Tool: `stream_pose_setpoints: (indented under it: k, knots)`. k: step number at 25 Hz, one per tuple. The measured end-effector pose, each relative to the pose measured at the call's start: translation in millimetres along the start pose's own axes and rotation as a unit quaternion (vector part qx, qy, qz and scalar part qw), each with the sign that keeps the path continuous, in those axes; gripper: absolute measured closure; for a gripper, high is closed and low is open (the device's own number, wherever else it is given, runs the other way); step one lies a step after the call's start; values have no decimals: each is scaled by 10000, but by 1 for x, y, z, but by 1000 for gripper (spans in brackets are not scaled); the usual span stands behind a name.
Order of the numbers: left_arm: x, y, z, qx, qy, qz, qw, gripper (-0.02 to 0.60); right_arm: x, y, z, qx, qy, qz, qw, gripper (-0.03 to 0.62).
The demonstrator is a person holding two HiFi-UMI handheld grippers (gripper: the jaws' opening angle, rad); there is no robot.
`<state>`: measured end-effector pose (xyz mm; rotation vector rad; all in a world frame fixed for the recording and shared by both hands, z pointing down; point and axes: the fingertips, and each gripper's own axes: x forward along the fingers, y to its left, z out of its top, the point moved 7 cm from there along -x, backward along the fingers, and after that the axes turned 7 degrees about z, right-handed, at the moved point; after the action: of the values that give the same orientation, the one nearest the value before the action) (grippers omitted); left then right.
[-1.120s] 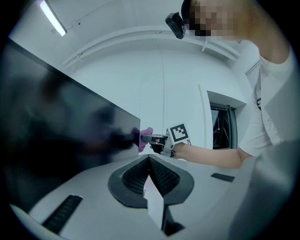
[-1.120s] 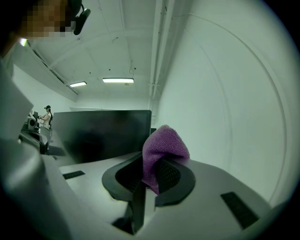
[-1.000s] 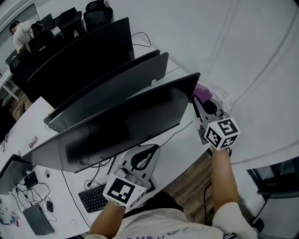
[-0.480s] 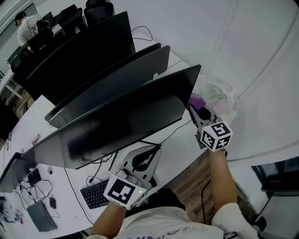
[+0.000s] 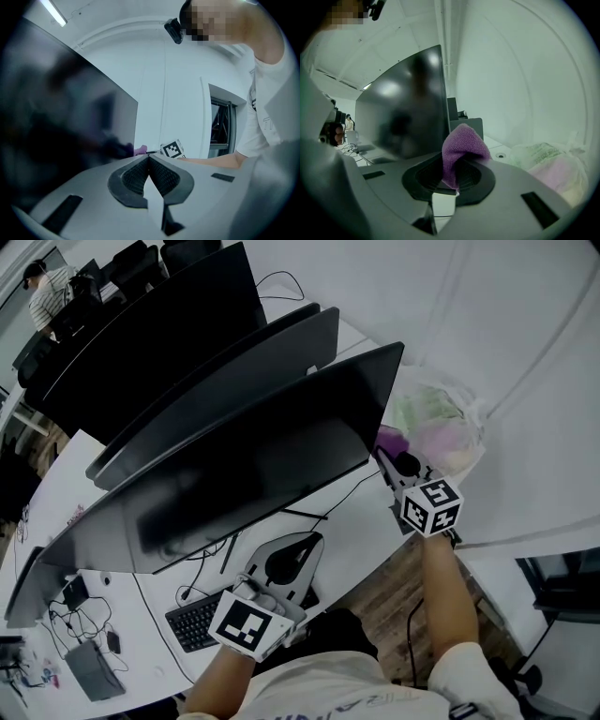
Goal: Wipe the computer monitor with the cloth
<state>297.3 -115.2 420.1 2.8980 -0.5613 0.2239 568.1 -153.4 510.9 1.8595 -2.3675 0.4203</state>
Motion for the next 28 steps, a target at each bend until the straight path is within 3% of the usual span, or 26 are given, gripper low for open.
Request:
stream_pose_setpoints:
  k: [14,19,25,28]
  knots:
    - [5,-2,-17,-31,266,-70,9996,577,12,-11,-60,652,401,-8,9971,539]
    - [2,1,-17,-57,303,-49,9995,577,13,-22,-83,1272,516,-191,9904,539]
    - [-8,9,-18,-65,342,65,9994,577,24,-14,-105,1657,632,-157,9840,539]
    - [-13,13,-17,-77,358,141,9992,577,27,-10,-112,2331,400,4,9716,539]
